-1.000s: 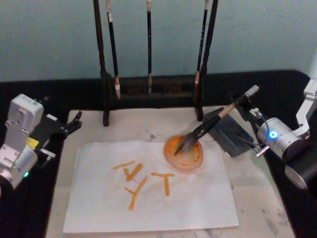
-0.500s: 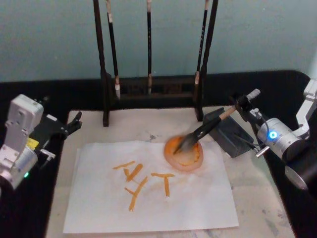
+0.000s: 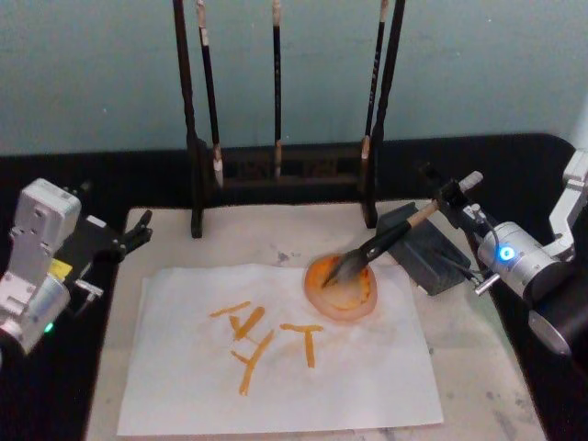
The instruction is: Pick up the brush from the inkstone, write on the paper, then place the brush back to its original position.
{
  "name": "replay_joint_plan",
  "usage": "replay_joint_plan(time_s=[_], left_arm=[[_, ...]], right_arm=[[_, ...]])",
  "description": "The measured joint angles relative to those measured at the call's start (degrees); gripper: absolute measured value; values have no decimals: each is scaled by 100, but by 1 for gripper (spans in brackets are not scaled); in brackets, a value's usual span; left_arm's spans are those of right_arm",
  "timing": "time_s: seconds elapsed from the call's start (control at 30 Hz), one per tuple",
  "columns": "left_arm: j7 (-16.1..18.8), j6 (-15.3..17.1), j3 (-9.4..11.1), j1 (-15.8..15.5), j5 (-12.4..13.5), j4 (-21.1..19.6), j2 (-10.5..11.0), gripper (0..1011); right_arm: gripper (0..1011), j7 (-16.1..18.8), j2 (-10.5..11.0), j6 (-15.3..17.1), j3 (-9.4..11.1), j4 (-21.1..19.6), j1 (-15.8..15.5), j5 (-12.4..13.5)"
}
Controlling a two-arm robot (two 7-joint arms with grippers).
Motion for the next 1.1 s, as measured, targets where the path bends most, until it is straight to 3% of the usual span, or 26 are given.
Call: replay_joint_plan(time_s=[0.4, 0.73, 1.1], left_arm=[[0, 0, 0, 0, 0, 0, 0, 1010], [0, 0, 0, 0, 0, 0, 0, 1010], [0, 0, 0, 0, 0, 0, 0, 1010]], right_arm=[[993, 2, 0, 0, -1, 0, 0, 0], [1000, 16, 105, -24, 23, -177, -123, 25], [1000, -205, 514, -50, 63, -909, -647, 243]])
